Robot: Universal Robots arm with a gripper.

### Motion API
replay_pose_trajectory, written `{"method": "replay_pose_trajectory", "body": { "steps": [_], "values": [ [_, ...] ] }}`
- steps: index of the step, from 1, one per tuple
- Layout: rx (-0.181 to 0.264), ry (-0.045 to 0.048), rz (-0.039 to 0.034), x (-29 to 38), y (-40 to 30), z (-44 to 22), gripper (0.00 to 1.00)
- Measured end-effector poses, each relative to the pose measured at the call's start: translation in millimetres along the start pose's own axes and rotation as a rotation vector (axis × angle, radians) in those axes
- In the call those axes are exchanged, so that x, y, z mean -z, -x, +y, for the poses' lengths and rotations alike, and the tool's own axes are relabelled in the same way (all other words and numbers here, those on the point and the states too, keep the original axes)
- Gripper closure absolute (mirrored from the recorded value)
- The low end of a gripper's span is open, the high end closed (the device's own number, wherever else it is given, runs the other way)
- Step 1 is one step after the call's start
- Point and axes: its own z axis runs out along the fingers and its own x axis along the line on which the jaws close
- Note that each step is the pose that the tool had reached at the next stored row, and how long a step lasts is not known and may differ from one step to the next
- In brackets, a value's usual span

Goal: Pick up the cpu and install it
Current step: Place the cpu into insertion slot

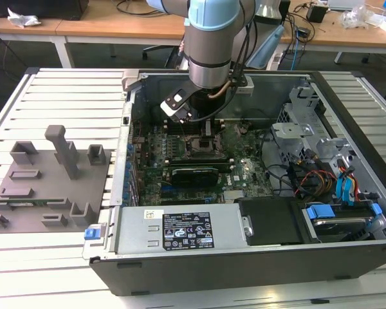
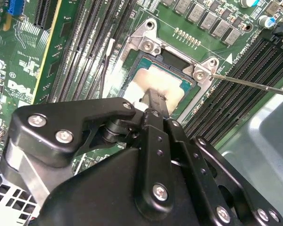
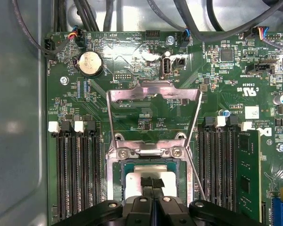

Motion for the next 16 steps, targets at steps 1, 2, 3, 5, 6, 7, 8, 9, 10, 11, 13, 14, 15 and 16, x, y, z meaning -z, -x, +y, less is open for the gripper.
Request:
{"method": "replay_pose_trajectory", "body": {
  "steps": [1, 2, 3, 5, 6, 7, 8, 9, 10, 11, 13, 14, 15, 16],
  "values": [
    [0.000, 0.0000, 0.0000, 0.1, 0.1, 0.0, 0.89],
    [0.000, 0.0001, 0.0002, 0.5, 0.0, 0.0, 0.89],
    [0.000, 0.0007, 0.0012, 1.4, -0.1, 0.1, 0.89],
    [0.000, 0.0011, 0.0019, 4.4, -0.3, 0.4, 0.89],
    [0.000, 0.0002, 0.0003, 7.0, 0.1, 0.3, 0.89],
    [0.000, 0.0003, 0.0005, 9.5, 0.1, 0.4, 0.89],
    [0.000, 0.0002, 0.0003, 12.1, 0.2, 0.5, 0.89],
    [0.000, 0.0002, 0.0001, 15.2, 0.4, 0.6, 0.89],
    [0.000, 0.0002, 0.0002, 18.1, 0.4, 0.7, 0.89],
    [0.000, 0.0001, 0.0000, 24.4, 0.6, 0.9, 0.89],
    [0.000, 0.0002, 0.0001, 30.9, 0.7, 1.1, 0.89],
    [0.000, 0.0001, 0.0000, 34.6, 0.8, 1.2, 0.89],
    [0.000, 0.0001, 0.0000, 37.1, 0.9, 1.3, 0.89],
    [0.000, 0.0000, -0.0001, 40.4, 1.0, 1.4, 0.89]
  ]
}}
